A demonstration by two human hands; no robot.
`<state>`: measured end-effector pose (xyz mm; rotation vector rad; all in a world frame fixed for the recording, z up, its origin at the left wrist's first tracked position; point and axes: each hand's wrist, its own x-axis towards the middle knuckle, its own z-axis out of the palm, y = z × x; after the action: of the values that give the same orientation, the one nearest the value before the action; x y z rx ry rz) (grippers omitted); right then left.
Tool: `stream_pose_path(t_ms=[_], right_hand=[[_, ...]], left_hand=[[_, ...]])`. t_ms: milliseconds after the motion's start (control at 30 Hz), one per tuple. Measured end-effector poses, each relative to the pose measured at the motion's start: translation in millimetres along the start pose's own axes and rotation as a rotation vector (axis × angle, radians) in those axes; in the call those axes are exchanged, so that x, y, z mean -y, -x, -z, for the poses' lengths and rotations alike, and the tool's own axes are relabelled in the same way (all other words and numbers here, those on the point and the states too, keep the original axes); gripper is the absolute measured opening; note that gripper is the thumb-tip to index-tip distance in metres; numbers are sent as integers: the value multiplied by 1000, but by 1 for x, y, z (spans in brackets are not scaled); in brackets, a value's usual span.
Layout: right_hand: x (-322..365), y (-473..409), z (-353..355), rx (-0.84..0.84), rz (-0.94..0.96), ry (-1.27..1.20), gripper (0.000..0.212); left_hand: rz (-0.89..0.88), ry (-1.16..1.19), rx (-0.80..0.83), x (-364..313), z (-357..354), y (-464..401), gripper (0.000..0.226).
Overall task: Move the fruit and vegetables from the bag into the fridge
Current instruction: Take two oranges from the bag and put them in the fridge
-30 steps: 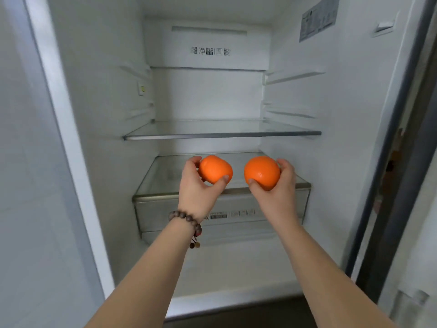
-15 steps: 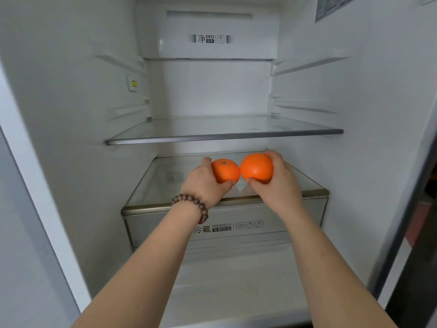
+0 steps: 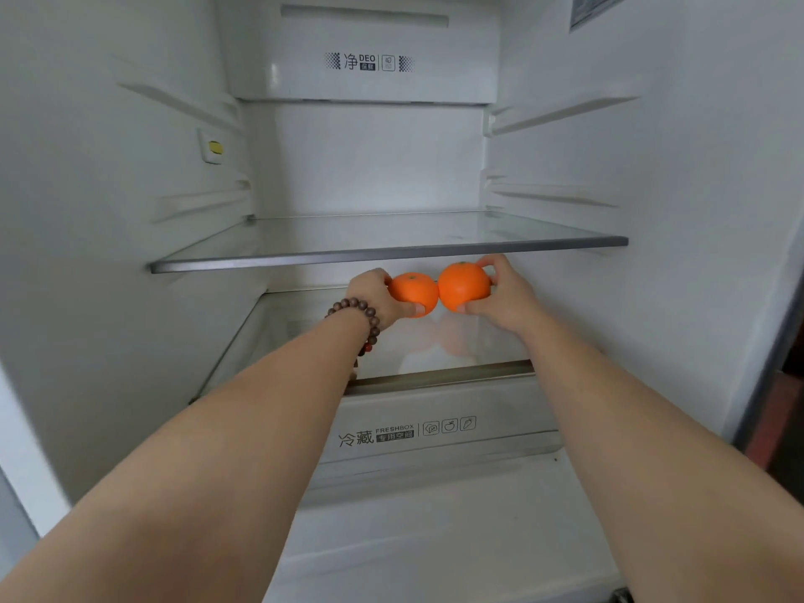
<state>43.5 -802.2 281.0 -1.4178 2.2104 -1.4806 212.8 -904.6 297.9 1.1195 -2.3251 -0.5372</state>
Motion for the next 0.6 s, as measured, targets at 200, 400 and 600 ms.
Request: stream_pose_path(t_ms=[200, 400, 600], right_hand=[[-12, -26, -1, 49, 19, -7, 80], [-20, -41, -9, 24, 3, 0, 85], [-16, -35, -6, 9, -5, 25, 90]], left_hand=[[-26, -42, 14, 6, -6, -25, 76], [-31, -82, 23, 6, -13, -37, 75], [-4, -95, 74, 2, -8, -29, 88]])
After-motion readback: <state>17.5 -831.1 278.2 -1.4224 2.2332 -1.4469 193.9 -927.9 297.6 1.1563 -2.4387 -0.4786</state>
